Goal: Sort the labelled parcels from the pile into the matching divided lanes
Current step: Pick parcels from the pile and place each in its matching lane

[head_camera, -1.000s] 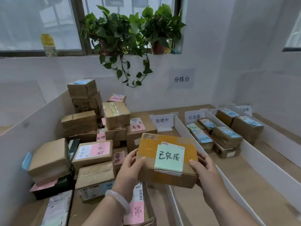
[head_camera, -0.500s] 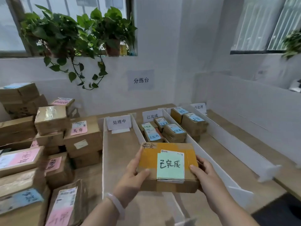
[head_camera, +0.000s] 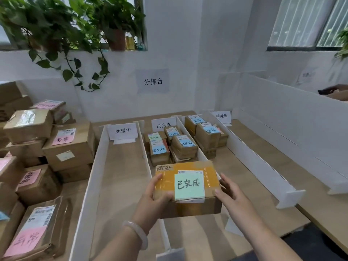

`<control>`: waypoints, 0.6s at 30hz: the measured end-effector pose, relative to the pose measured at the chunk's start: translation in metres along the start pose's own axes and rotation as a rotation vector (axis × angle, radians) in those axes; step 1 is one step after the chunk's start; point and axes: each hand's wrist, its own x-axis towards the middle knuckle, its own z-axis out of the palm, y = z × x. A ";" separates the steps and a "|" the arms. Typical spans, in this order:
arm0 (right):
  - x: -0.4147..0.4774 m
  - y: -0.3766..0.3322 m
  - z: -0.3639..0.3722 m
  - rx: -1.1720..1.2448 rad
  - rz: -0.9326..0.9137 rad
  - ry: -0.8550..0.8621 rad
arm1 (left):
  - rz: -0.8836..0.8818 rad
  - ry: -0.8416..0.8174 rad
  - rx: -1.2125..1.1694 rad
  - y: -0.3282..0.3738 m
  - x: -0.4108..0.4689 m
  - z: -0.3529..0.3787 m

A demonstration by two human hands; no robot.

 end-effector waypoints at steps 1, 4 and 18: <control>0.006 0.003 0.001 -0.001 0.001 -0.001 | -0.006 0.018 0.006 -0.001 0.007 0.000; 0.025 0.012 0.007 -0.013 -0.009 -0.025 | -0.005 0.080 0.002 -0.006 0.032 0.002; 0.177 -0.004 0.035 -0.208 -0.029 -0.078 | -0.017 0.384 -0.115 0.013 0.225 -0.015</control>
